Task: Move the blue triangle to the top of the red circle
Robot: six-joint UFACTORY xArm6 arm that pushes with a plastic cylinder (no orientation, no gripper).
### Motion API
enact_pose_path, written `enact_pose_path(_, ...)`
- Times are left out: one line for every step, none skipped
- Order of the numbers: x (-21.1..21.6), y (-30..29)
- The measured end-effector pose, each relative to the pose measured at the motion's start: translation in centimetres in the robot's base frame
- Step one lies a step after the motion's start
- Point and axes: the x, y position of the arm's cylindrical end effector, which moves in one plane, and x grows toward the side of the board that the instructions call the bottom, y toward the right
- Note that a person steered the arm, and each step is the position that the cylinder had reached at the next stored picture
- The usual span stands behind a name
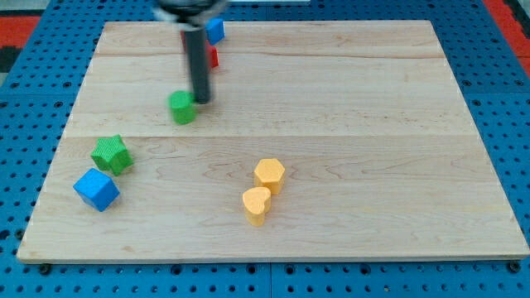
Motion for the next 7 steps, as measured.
enact_pose_path(2.5,-8.8)
enact_pose_path(-1.9,-4.1)
enact_pose_path(-0.4,-13.7)
enact_pose_path(1.5,-3.9)
enact_pose_path(-3.4,8.7)
enact_pose_path(-10.7,17.3)
enact_pose_path(-17.8,13.9)
